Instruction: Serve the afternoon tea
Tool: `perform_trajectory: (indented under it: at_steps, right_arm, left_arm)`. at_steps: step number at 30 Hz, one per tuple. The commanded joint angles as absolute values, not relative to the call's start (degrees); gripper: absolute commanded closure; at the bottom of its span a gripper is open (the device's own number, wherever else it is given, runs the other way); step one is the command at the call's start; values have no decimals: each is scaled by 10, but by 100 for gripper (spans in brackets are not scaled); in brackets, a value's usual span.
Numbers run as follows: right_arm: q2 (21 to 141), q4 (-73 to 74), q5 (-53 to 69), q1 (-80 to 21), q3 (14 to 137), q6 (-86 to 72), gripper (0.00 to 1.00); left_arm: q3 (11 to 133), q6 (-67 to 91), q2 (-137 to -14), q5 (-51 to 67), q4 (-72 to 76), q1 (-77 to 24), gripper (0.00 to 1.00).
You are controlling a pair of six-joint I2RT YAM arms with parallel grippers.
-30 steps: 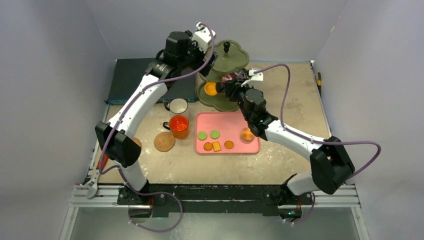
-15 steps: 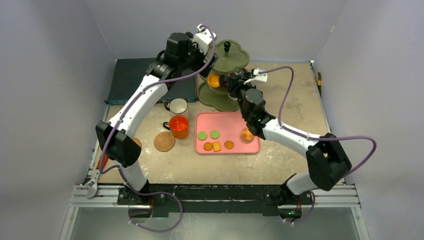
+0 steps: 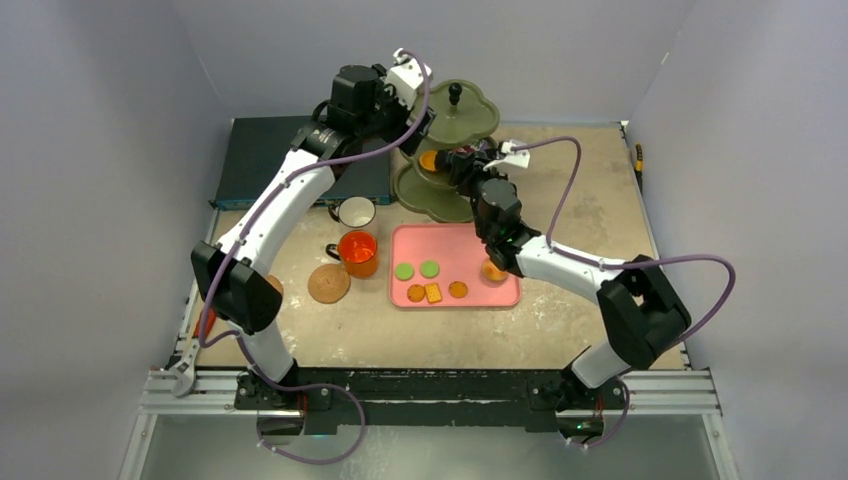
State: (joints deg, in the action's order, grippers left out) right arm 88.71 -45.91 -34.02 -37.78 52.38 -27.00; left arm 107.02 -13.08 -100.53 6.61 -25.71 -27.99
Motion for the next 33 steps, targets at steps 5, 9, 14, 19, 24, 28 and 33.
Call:
perform_trajectory:
  at_steps: [5, 9, 14, 19, 24, 28, 33]
  right_arm:
    - [805, -454, -343, -393, 514, -272, 49]
    - [738, -403, -342, -399, 471, -272, 48]
    - [643, -310, -336, -401, 424, -285, 49]
    - [564, -178, -356, -401, 400, -300, 49]
    - [513, -29, -381, -401, 387, -333, 49]
    - [490, 53, -382, -401, 373, -365, 49]
    - [484, 110, -381, -401, 360, -393, 48]
  left_arm:
    - [1097, -128, -1055, 162, -204, -260, 4]
    - [1123, -115, -1097, 214, -169, -245, 4]
    - [1210, -83, -1176, 312, -144, -223, 7]
    - [1257, -33, -1230, 384, -73, -220, 11]
    - [1294, 10, -1272, 419, -32, -220, 15]
    - [1295, 25, -1282, 425, -18, -222, 15]
    - [1280, 24, -1277, 419, -15, -224, 15]
